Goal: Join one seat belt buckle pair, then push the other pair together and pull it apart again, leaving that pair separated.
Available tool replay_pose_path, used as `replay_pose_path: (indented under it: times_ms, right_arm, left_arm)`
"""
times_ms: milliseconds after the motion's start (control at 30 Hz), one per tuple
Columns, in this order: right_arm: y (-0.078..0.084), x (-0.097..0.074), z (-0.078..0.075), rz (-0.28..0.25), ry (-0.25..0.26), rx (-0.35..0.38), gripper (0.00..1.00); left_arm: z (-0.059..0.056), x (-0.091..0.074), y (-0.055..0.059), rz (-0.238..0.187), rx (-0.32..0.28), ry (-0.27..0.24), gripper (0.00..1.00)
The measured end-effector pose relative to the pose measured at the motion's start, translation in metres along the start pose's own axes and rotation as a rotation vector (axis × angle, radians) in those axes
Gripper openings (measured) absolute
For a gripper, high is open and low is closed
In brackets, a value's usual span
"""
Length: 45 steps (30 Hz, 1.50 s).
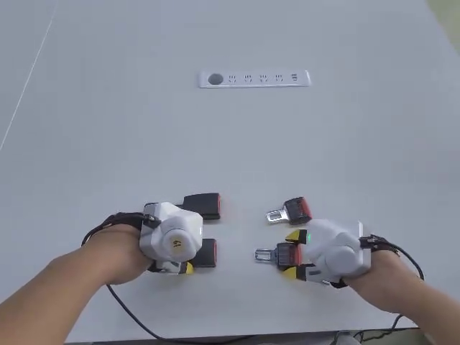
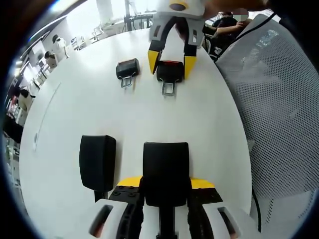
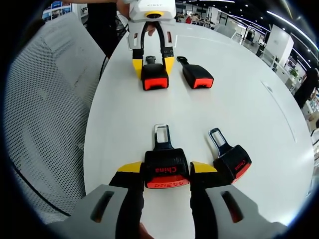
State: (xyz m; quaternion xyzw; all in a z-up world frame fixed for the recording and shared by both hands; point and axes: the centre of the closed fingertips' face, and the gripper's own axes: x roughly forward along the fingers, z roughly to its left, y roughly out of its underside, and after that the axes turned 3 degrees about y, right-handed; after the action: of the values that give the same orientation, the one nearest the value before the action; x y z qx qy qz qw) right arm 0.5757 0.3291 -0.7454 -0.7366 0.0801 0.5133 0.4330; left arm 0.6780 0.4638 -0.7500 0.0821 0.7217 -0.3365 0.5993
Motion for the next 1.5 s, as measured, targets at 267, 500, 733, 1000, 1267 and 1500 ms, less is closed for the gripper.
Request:
replay_pose_path:
  times_ms: [267, 500, 733, 1000, 1267, 1500]
  right_arm:
    - [0.016, -0.007, -0.001, 0.035, -0.022, -0.021, 0.34]
    - [0.022, -0.010, -0.004, 0.057, -0.037, -0.028, 0.35]
    - [0.023, -0.009, -0.004, 0.065, -0.048, -0.033, 0.35]
    - [0.022, -0.009, -0.005, 0.065, -0.042, -0.026, 0.36]
    - [0.014, -0.008, -0.004, 0.052, -0.019, -0.034, 0.40]
    - [-0.002, -0.016, -0.005, 0.012, -0.014, -0.010, 0.40]
  left_arm:
    - [-0.001, 0.000, 0.000, 0.003, 0.000, -0.001, 0.33]
    - [0.000, 0.000, 0.001, 0.004, -0.002, -0.002, 0.33]
    - [0.000, 0.001, 0.001, 0.001, 0.005, -0.001, 0.34]
    - [0.000, 0.000, 0.000, 0.013, -0.011, -0.011, 0.34]
    - [0.001, 0.000, -0.001, 0.026, -0.006, -0.022, 0.36]
    - [-0.003, -0.005, -0.007, -0.037, -0.050, -0.025, 0.46]
